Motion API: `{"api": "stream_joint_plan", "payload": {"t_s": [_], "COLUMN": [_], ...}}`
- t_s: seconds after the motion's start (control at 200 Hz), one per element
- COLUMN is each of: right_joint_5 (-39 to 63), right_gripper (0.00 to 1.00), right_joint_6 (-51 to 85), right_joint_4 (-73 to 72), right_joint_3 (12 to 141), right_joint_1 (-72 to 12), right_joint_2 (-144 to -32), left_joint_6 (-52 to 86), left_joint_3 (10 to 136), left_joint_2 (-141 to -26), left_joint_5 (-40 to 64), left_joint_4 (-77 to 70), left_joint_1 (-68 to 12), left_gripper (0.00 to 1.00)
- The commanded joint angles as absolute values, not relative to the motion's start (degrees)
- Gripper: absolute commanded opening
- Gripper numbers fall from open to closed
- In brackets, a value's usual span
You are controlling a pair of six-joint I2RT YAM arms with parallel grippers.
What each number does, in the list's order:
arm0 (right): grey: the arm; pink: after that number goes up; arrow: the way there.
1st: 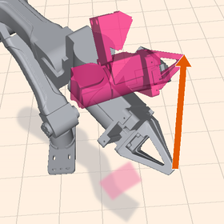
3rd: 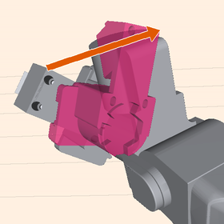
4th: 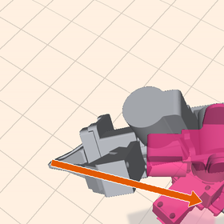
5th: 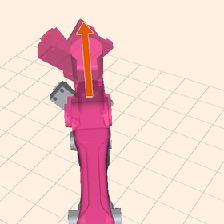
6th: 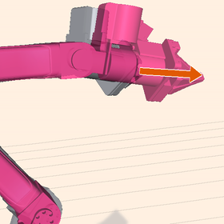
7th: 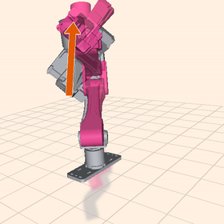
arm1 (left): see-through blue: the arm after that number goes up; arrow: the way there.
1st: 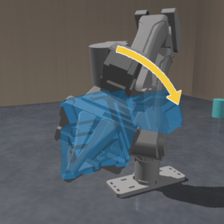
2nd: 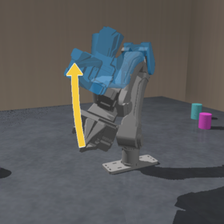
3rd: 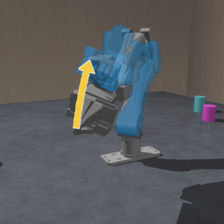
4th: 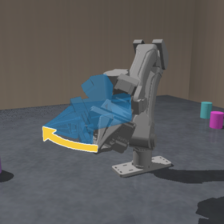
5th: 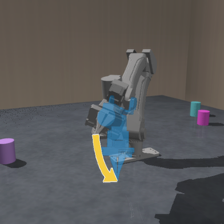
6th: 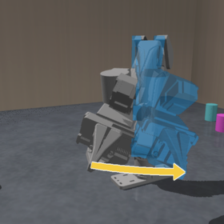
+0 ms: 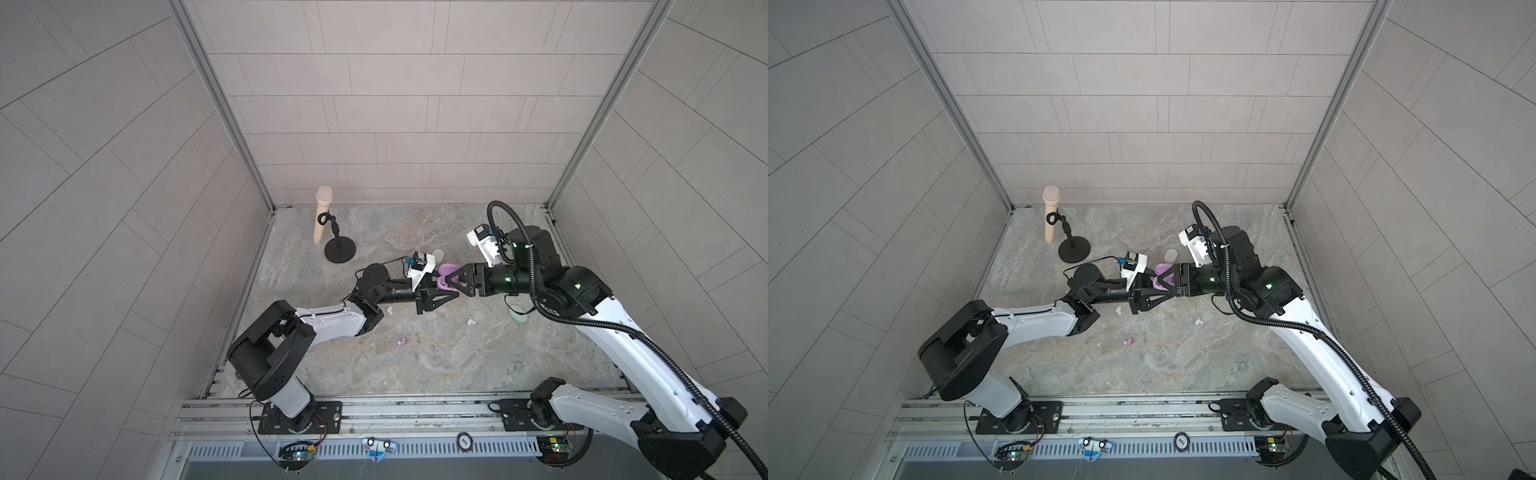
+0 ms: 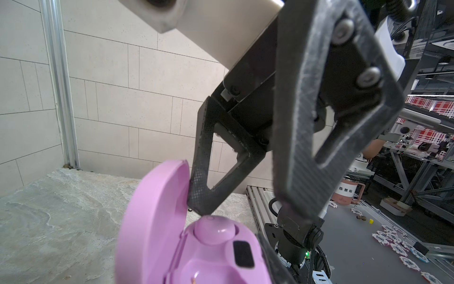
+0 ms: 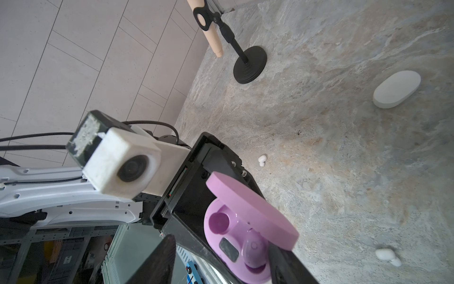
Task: Insert wireless bluetooth earbuds into charging case
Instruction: Insert the wireless bluetooth earbud into the charging case, then move the wireless bluetooth earbud to the center of the table.
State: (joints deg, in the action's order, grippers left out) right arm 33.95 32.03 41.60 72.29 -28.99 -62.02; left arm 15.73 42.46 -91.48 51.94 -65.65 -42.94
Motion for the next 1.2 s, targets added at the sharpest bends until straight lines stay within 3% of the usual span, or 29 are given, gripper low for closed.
{"api": "stream_joint_plan", "payload": {"t_s": [0.0, 0.26, 0.651, 0.906, 1.197], "right_joint_5": [33.12, 32.26, 21.04, 7.93, -1.83], "right_gripper": [0.68, 0.73, 0.77, 0.77, 0.75], "right_joint_6": [30.49, 30.23, 29.93, 26.47, 17.48], "right_joint_4": [42.45, 45.47, 43.53, 40.06, 38.39], "right_joint_3": [73.96, 75.91, 65.72, 58.9, 64.93], "right_joint_1": [-29.25, -31.78, -49.75, -57.31, -61.33], "right_joint_2": [-61.34, -60.14, -57.92, -70.26, -89.12], "left_joint_6": [14.77, 14.59, 14.59, 9.08, 8.79], "left_joint_3": [42.58, 40.43, 36.44, 35.65, 32.67], "left_joint_2": [-89.32, -87.92, -80.88, -70.22, -63.8], "left_joint_5": [52.58, 49.66, 46.22, 44.54, 43.65], "left_joint_4": [-65.94, -64.04, -57.69, -42.35, -36.75], "left_joint_1": [-43.33, -40.51, -25.75, -20.9, -15.17], "left_gripper": [0.19, 0.18, 0.18, 0.17, 0.17]}}
